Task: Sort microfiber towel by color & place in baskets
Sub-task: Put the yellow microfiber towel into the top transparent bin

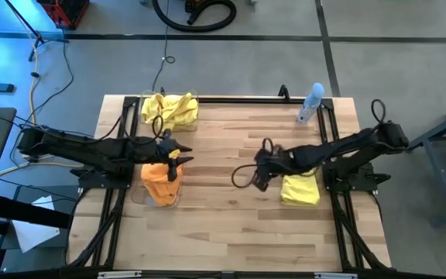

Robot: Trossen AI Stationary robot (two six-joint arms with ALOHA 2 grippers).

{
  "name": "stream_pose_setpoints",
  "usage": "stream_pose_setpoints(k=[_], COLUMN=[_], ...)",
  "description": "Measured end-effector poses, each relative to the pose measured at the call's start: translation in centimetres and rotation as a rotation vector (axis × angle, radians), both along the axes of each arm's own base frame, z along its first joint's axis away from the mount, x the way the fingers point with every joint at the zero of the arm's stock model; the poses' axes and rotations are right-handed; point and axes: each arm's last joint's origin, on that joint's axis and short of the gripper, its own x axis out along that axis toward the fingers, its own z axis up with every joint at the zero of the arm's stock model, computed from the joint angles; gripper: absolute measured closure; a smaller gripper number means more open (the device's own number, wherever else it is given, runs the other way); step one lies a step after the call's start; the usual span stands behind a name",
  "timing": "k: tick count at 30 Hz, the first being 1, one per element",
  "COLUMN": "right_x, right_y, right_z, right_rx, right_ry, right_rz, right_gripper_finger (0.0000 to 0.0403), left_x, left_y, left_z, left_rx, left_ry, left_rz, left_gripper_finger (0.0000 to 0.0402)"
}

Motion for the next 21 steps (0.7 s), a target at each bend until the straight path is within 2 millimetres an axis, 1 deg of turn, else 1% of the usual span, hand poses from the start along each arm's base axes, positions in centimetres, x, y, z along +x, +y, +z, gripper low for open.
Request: stream_pose_setpoints(k=[3, 5, 7, 9, 11, 16, 19, 21], right_x=[-1.2, -2.3, -3.5, -4.7, -5.6, -7.3, -8.1, -8.2], right_y=[-0.4, -0.6, -0.9, -1.1, -1.4, -2.1, -2.9, -3.5], right_z=[2.6, 3.9, 4.5, 4.5, 3.6, -0.1, -2.3, -3.7], right_rx=[-0.008, -0.026, -0.062, -0.086, -0.103, -0.087, -0.077, -0.057], right_ry=[0.158, 0.246, 0.333, 0.415, 0.469, 0.577, 0.594, 0.571], right_rz=[-0.207, -0.326, -0.422, -0.517, -0.595, -0.677, -0.699, -0.686], right_gripper_finger=[0.0269, 0.0269, 0.0269, 0.0269, 0.0269, 0.0269, 0.0269, 0.0269], left_x=[0.2, 0.2, 0.1, 0.0, 0.0, 0.0, 0.0, 0.0], left_y=[-0.1, -0.2, -0.2, -0.2, -0.2, -0.2, -0.2, -0.2], left_z=[-0.2, -0.2, -0.2, -0.1, -0.1, -0.1, -0.1, -0.1], left_rx=[-0.013, -0.021, -0.027, -0.031, -0.038, -0.046, -0.046, -0.047], left_ry=[0.013, 0.014, 0.015, 0.009, 0.01, 0.01, 0.009, 0.009], left_rz=[-0.034, -0.053, -0.066, -0.074, -0.074, -0.07, -0.07, -0.07], left_gripper_finger=[0.0271, 0.0271, 0.0271, 0.0271, 0.0271, 0.0271, 0.0271, 0.0271])
